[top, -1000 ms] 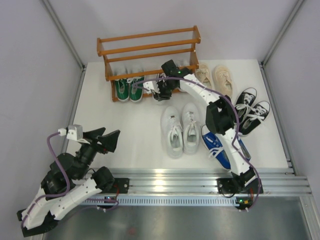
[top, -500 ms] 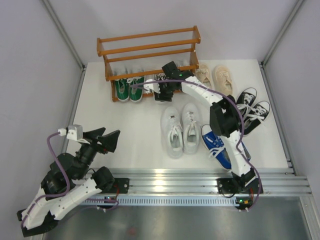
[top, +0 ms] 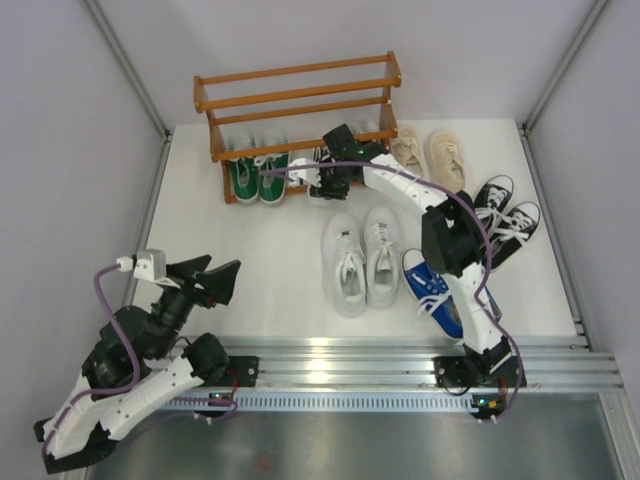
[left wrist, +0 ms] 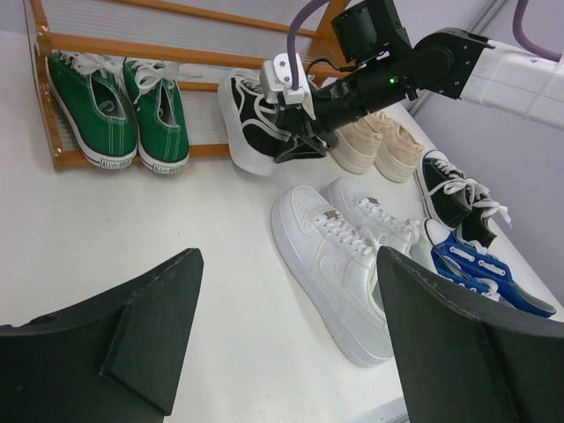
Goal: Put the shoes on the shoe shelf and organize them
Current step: Place the shoe at the shoe shelf.
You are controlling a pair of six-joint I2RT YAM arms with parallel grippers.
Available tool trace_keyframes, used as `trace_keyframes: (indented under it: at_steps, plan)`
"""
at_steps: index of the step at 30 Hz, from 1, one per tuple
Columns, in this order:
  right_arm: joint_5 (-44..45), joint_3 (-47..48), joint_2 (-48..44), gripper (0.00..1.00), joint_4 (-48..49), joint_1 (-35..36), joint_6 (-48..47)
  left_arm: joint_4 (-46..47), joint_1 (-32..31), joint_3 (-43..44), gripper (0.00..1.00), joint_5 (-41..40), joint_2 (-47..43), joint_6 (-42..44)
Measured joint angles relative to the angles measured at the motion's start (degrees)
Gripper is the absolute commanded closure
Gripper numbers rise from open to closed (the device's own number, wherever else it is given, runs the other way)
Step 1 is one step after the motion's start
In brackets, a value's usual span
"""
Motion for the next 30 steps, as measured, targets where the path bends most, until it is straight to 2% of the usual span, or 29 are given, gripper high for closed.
trace_keyframes:
  at_steps: [5, 12, 19, 30]
  plan:
    - [1.8, -2.0, -1.3, 0.64, 0.9, 0.2, -0.4, 0.0, 0.0, 0.0, 0.15, 0.0, 0.0, 0.0]
    - [5.5, -4.2, -4.1, 0.64, 1.2, 0.0, -6.4, 0.0, 0.0, 0.0, 0.15, 0.0, 0.0, 0.0]
    - [6.1, -4.2, -4.2, 0.73, 0.2, -0.3, -12.5, 0.0, 0.0, 0.0, 0.15, 0.2, 0.0, 0.0]
    - [10.4, -5.4, -4.6, 0.86, 1.8, -1.7, -14.3, 0.0, 0.0, 0.0, 0.15, 0.2, 0.0, 0.0]
